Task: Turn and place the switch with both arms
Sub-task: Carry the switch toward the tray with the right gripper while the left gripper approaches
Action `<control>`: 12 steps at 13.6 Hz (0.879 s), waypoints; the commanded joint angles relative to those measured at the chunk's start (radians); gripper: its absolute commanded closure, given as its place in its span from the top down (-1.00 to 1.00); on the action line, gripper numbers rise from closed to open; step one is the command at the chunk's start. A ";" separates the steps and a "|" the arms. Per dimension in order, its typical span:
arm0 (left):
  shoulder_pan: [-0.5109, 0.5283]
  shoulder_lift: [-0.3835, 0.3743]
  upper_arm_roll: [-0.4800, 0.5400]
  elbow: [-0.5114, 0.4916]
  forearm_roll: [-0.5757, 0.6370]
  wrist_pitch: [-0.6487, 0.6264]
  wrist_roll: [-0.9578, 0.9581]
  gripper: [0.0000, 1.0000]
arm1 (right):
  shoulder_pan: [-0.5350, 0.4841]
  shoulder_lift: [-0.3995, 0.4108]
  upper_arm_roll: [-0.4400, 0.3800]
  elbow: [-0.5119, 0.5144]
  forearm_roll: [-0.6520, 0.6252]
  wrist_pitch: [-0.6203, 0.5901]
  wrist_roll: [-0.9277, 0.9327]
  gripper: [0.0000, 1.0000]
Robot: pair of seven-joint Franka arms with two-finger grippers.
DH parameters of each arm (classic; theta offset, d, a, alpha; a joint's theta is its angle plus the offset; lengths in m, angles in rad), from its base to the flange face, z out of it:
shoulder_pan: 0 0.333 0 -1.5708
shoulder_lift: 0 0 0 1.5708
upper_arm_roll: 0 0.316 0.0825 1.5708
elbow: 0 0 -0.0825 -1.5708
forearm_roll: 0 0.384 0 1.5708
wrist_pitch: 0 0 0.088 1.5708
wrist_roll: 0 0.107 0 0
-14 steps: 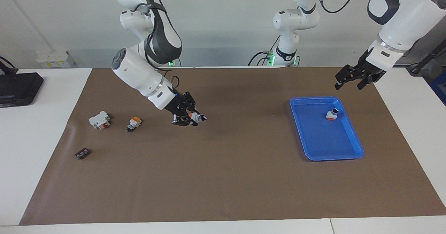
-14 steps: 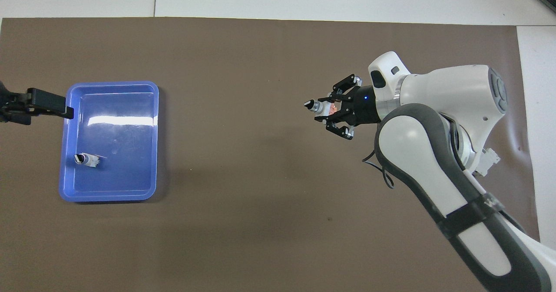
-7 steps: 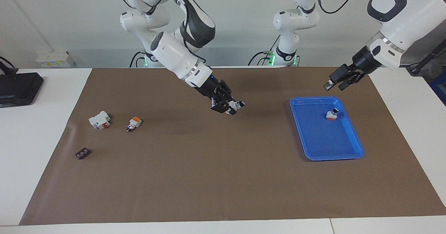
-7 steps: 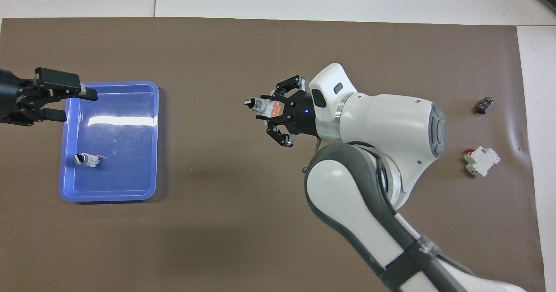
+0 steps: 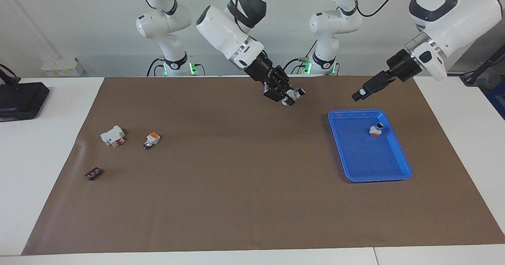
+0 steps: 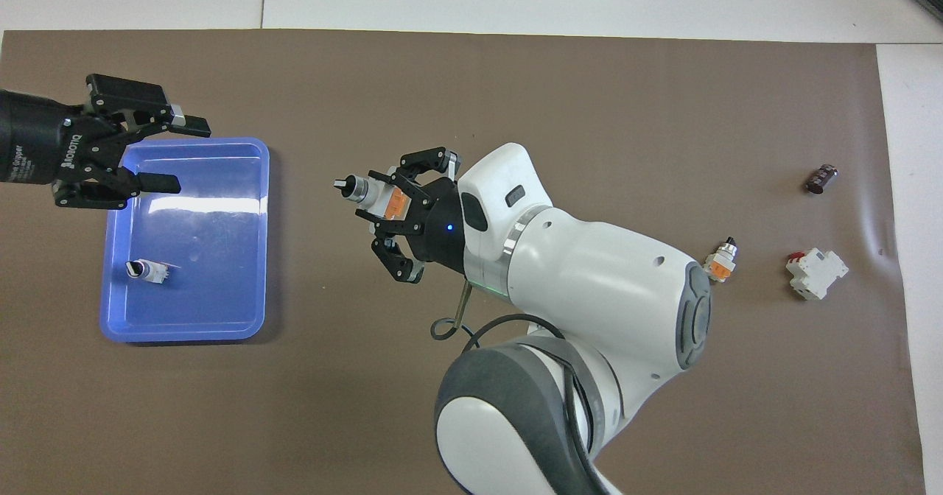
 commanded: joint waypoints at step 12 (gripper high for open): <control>-0.063 -0.026 -0.084 -0.007 -0.083 -0.129 -0.492 0.09 | 0.029 -0.019 0.001 -0.022 -0.464 -0.026 0.323 -1.00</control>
